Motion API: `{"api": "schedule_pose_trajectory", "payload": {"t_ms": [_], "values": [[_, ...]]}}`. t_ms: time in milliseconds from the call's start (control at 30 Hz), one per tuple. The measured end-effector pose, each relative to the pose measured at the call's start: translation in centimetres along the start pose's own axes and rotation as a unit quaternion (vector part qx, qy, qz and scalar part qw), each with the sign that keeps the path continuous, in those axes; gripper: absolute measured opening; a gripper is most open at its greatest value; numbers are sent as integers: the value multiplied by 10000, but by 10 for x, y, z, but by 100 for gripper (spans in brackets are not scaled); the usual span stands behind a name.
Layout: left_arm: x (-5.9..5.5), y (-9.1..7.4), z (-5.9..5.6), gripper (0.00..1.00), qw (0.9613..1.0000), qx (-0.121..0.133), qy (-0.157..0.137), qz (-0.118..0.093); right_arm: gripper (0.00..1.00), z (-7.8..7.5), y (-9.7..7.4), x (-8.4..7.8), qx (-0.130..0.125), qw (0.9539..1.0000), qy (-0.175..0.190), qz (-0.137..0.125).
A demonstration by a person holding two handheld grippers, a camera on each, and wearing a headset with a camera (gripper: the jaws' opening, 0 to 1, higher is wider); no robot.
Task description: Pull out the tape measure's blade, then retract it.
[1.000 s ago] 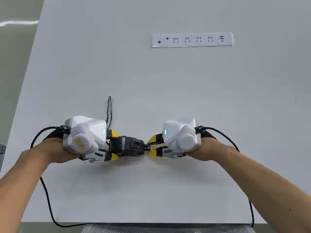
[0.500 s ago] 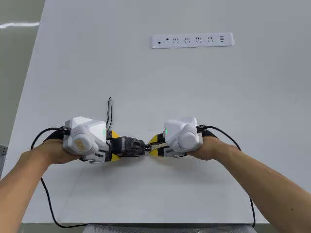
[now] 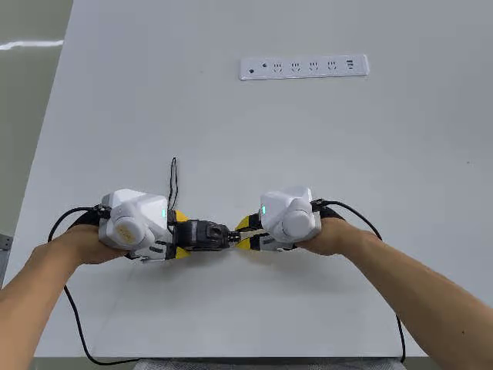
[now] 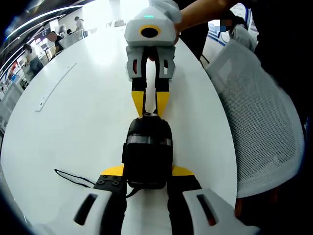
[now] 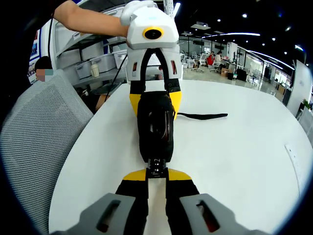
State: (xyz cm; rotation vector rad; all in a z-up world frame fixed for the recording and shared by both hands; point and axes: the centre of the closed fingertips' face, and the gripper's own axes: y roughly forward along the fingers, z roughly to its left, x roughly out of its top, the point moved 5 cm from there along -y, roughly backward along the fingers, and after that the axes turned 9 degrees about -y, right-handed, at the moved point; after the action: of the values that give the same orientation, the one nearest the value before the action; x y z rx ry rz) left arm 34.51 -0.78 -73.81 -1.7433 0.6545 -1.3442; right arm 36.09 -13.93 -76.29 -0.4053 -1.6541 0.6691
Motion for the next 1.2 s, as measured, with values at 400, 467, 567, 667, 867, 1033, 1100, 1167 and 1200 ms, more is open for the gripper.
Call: {"api": "schedule_pose_trajectory", "payload": {"t_ms": [400, 467, 567, 667, 867, 1033, 1100, 1167, 1200], "values": [[0, 0, 0, 28, 10000, 3, -16, 4, 10, 0, -3, -2, 2, 10000, 5, 5], [0, 0, 0, 28, 10000, 7, -20, 5, 10, 0, -4, -2, 6, 10000, 5, 3], [0, 0, 0, 28, 10000, 6, -24, 6, 10, 0, -6, -2, 20, 10000, 3, -8], [0, 0, 0, 28, 10000, -3, -31, 2, 10, 0, -7, -2, 28, 10000, -12, 2], [0, 0, 0, 28, 10000, -5, -31, 1, 10, 1, -9, -3, 37, 10000, -15, 7], [0, 0, 0, 28, 10000, 2, -34, 3, 10, 0, -11, -5, 42, 10000, -23, 12], [0, -1, -1, 28, 10000, 9, -29, 10, 10, 0, -12, -5, 38, 10000, -40, 15], [0, -1, -1, 28, 10000, 13, -26, 10, 10, 1, -13, -6, 49, 10000, -47, 19], [0, -1, -1, 28, 10000, 14, -26, 11, 10, 1, -13, -6, 52, 10000, -51, 24]]}}
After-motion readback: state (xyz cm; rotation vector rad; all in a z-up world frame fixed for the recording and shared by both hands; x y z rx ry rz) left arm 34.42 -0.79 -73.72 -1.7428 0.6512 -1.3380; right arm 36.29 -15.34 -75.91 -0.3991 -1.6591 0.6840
